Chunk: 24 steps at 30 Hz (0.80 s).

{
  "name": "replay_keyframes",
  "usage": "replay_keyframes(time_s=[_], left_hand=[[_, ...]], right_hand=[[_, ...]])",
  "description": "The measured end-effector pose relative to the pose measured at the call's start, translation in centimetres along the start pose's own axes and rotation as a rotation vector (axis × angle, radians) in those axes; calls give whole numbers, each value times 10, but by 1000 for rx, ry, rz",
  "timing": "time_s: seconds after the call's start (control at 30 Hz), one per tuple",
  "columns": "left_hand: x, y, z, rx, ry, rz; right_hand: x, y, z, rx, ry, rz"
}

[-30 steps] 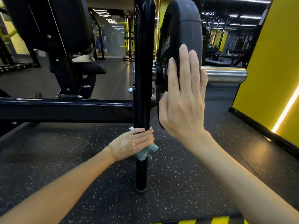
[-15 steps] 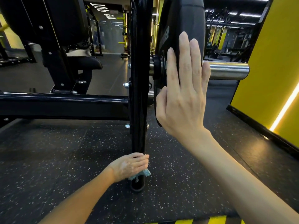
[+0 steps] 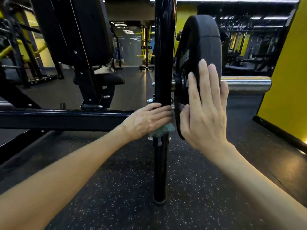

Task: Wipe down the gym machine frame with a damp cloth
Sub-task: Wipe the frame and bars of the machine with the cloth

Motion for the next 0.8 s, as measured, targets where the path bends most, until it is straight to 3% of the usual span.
replay_keyframes(time_s=[0.37,0.57,0.7,0.8], left_hand=[[-49,-80,62,106,214,222],[-56,-146,124,441,475,591],[-77,-199,158,661,432,730],[-103,-243,182,873,335,821]], right_hand=[[-7,-3,8,-155,-1,20],[-67,-7,27,-448,53,100],[-143,13,32,-600,-2,15],[-211,40,30,-720,-172,-150]])
Point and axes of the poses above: each hand's wrist, its own x-axis away from the middle knuckle, its own z-axis out of the back of the hand, y = z × x, the point moved 9 cm from there along -x, towards the middle knuckle, and after that the axes turned 6 degrees about z, right-handed, at the moved point
